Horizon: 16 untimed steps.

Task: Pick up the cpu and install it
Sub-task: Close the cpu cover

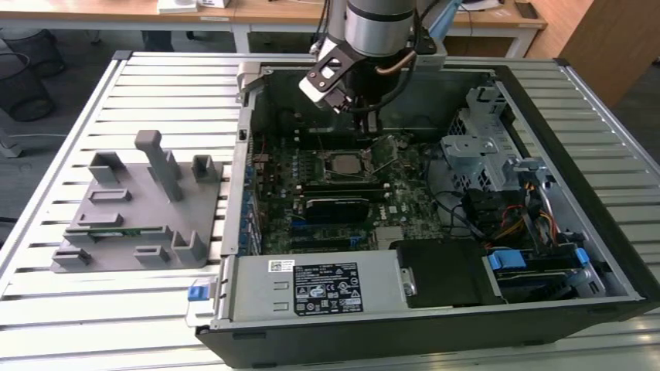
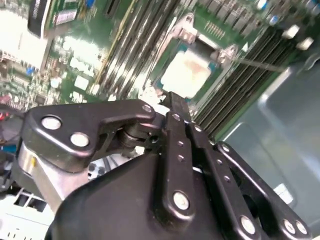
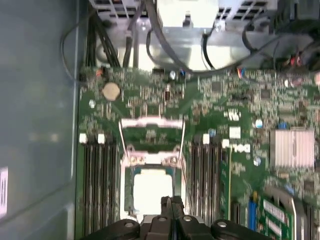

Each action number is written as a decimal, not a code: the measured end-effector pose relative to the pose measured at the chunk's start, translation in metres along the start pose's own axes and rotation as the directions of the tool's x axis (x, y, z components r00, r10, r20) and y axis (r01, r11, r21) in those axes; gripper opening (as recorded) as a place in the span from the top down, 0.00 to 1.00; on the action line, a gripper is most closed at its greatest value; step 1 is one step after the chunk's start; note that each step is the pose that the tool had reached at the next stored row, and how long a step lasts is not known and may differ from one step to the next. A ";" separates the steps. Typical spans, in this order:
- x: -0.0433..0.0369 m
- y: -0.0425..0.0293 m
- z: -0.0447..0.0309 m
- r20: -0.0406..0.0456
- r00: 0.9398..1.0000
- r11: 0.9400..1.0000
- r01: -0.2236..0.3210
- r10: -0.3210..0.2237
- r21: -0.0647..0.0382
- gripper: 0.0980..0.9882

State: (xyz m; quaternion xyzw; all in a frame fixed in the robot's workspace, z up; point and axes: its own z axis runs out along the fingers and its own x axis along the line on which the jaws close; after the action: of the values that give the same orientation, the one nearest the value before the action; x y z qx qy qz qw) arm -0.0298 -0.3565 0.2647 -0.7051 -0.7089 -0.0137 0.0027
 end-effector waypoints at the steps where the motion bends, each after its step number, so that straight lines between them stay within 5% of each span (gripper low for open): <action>1: 0.0000 0.0018 -0.0006 -0.007 1.000 1.000 0.001 -0.001 0.000 0.99; 4: 0.0003 0.0033 -0.0057 -0.017 1.000 1.000 0.004 -0.004 0.000 0.99; 9: 0.0004 0.0072 -0.0051 -0.019 0.999 0.999 0.036 -0.036 0.001 0.99; 16: 0.0033 0.0280 -0.0024 -0.017 0.999 0.999 0.038 -0.038 0.001 0.99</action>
State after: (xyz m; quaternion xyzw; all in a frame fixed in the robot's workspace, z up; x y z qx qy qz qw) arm -0.0019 -0.3531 0.2677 -0.6915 -0.7221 -0.0192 0.0087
